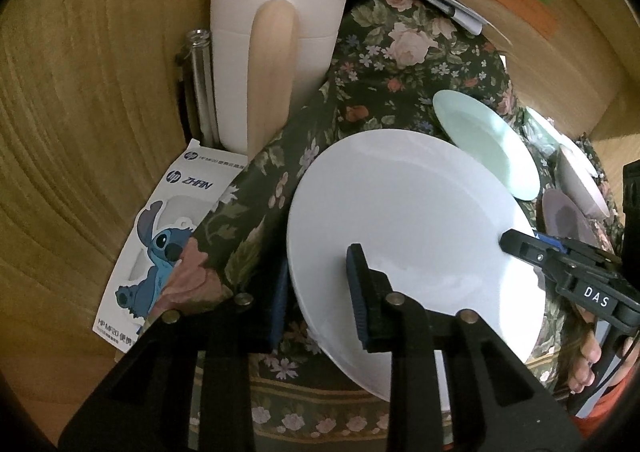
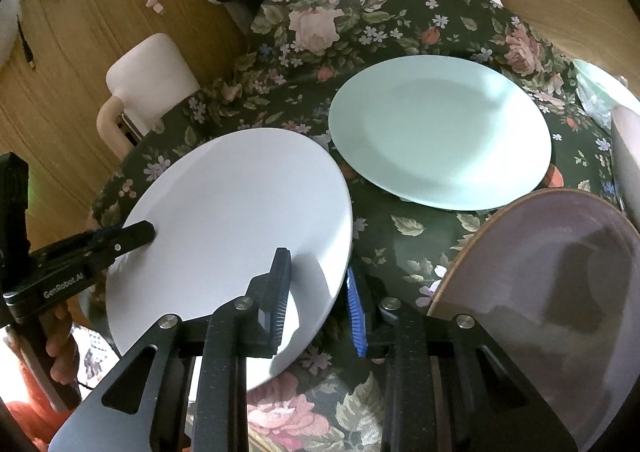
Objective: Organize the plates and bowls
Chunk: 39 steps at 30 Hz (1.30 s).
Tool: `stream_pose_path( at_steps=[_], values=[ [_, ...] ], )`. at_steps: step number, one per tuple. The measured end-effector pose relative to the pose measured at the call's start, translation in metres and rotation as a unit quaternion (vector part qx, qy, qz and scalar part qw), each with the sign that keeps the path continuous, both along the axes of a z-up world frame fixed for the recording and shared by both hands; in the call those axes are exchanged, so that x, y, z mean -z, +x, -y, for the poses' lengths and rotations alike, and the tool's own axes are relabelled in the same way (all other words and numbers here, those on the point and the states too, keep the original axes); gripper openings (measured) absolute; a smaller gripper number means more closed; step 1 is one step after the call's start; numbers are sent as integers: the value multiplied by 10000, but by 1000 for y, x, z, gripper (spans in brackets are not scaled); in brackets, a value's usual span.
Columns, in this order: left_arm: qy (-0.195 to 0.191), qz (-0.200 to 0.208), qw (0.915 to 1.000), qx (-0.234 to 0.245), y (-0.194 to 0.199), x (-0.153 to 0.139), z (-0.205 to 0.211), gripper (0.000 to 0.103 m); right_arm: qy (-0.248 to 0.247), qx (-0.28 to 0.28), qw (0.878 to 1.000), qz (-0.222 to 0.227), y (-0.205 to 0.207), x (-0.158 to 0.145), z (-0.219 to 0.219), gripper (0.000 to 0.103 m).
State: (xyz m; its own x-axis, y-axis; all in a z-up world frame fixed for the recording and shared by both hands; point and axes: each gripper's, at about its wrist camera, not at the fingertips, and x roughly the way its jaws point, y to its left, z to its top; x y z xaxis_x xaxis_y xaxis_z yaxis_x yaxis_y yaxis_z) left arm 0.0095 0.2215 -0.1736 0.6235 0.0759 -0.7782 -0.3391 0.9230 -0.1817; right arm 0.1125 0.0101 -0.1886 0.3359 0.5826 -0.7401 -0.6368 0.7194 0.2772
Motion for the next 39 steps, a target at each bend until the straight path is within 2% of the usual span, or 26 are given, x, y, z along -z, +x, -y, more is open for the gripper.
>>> stream_pose_path(
  at_steps=[6,17,29,39],
  values=[
    [18,40,10000,-67,0,-1,3,28,-78,37,9996,278,-8,-4,-1,24],
    [-46,148,9999,41,5,-8,13,28,15,213,9989,422,-10,-10,15,24],
    [123,428,9985,304,14,-27,41,28,216,506,9966,614,-9,-24,44,24],
    [112,591,9968,533,23,-38,65,28,347,768,9931,813,-12,-38,77,24]
  ],
)
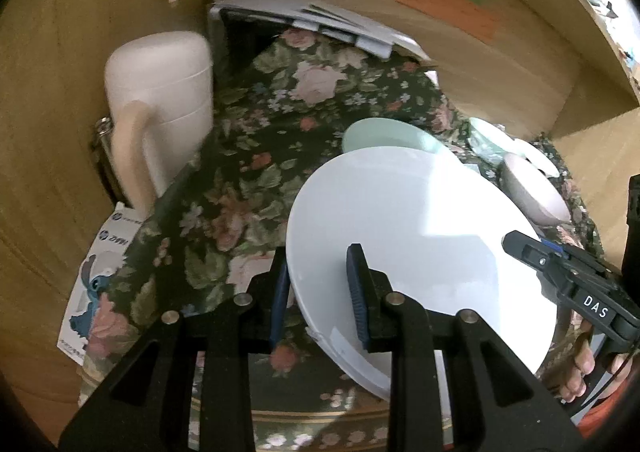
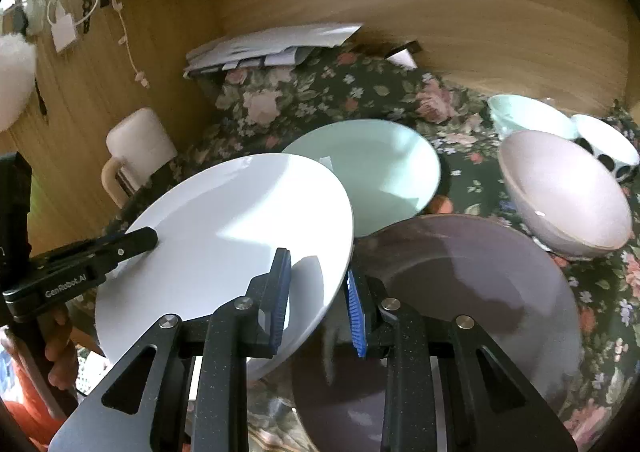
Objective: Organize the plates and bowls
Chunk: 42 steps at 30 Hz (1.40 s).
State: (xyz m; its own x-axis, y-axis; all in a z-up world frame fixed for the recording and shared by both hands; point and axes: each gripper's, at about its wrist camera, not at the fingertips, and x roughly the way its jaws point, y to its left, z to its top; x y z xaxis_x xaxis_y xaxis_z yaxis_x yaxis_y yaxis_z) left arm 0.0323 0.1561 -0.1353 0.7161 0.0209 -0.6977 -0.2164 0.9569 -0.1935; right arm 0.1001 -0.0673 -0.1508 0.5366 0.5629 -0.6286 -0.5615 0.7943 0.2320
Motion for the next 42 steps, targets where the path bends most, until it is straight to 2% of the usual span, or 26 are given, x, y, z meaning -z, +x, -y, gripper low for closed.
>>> stream_pose_path(
  at_steps=[23,42],
  values=[
    [172,102,9986,492,10,-16,68,28,287,465,9985,84,-11,-5,73,24],
    [84,-272,9965,784,28,8,117,28,367,847,9953,-278,-8,20,123,24]
  ],
)
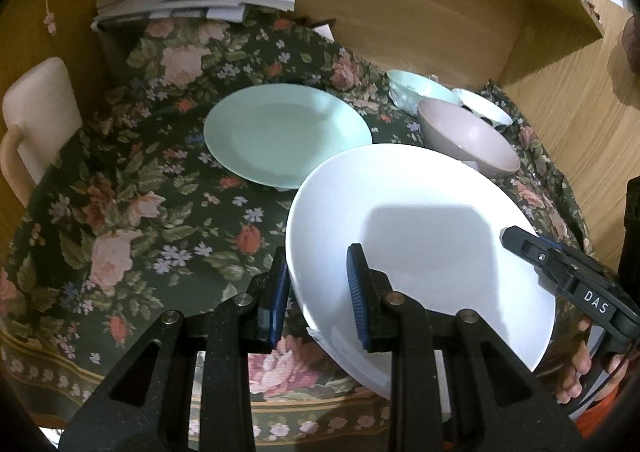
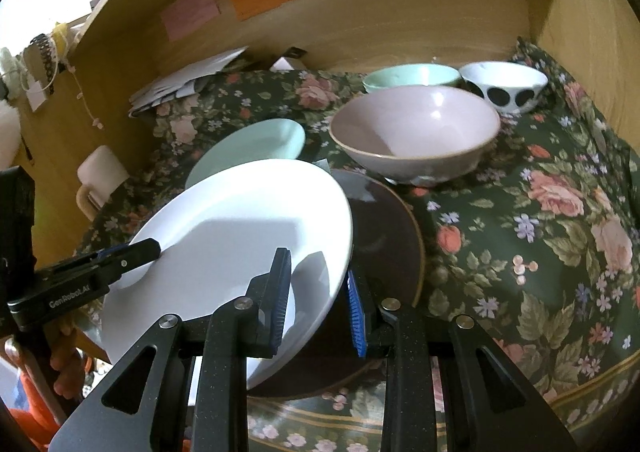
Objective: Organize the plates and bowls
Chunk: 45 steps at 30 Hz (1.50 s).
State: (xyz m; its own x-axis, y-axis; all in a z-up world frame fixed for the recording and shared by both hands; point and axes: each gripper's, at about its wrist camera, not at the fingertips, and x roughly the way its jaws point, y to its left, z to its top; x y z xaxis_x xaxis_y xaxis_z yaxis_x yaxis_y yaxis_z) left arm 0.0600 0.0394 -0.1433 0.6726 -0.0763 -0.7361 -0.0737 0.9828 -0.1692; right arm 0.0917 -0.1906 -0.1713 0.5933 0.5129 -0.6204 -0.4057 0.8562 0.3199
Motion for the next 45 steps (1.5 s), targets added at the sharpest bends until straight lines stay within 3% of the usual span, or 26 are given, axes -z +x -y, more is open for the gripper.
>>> stream_pose_path(
  at_steps=[28,45],
  values=[
    [-44,-284,9995,122,29,19,19,29,97,73,9994,-338,27,14,17,27],
    [161,-187,9993,276,34,25,25,30,-459,-115,9987,-188,20,5,15,26]
  ],
)
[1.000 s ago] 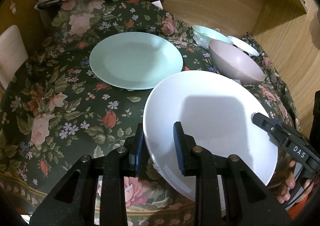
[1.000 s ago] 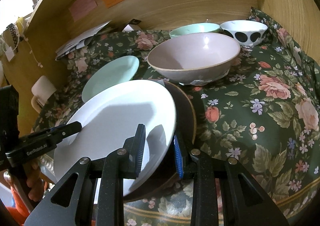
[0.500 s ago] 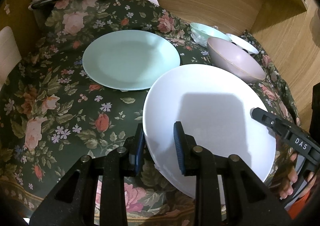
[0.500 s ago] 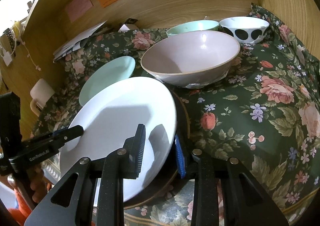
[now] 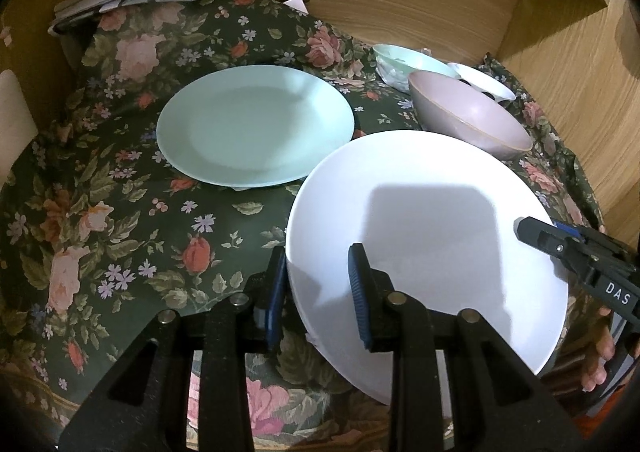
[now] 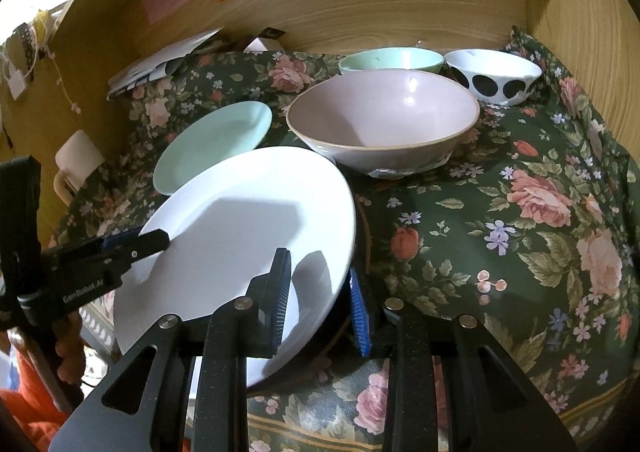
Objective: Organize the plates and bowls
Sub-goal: 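Lower the white plate onto the dark brown plate and open both grippers, then move both grippers to the rim of the light green plate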
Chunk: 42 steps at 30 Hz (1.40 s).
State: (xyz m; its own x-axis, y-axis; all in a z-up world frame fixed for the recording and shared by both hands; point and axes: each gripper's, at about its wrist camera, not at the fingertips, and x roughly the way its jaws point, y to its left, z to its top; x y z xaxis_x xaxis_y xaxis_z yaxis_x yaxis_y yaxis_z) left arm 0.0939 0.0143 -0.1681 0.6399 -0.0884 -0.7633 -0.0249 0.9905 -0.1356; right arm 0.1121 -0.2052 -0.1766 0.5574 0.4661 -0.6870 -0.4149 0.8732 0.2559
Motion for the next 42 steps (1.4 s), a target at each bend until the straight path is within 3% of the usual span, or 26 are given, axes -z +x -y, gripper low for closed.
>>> stream_pose_path(
  at_steps=[9,13,16,20,30,38,40,42],
  values=[
    [199,51,9997,146,2,1,5,30,46,87,10000,18,-6,-2,5,26],
    [160,52,9997,150,4,1,4,30,-201,268,9994,95,-7,0,4,27],
    [121,55,9998,159,5,-1,2,30,-120,253,9996,89,-7,0,7,27],
    [110,169,9997,156,1,-8,-1,30,-118,316,9988,360,-12,-13,10,27],
    [250,820,9962,136,-15,-48,-12,60,129,-51,9977,665,-8,-38,-10,29],
    [446,1388,9892,-125,-13,-79,-34,79,305,-270,9945,967,6,-61,-36,56],
    [470,1497,9873,-246,-10,-83,-43,88,295,-291,9934,1074,10,-66,-43,59],
    [535,1549,9857,-388,-6,-85,-52,90,225,-357,9925,1146,16,-71,-53,60]
  ],
)
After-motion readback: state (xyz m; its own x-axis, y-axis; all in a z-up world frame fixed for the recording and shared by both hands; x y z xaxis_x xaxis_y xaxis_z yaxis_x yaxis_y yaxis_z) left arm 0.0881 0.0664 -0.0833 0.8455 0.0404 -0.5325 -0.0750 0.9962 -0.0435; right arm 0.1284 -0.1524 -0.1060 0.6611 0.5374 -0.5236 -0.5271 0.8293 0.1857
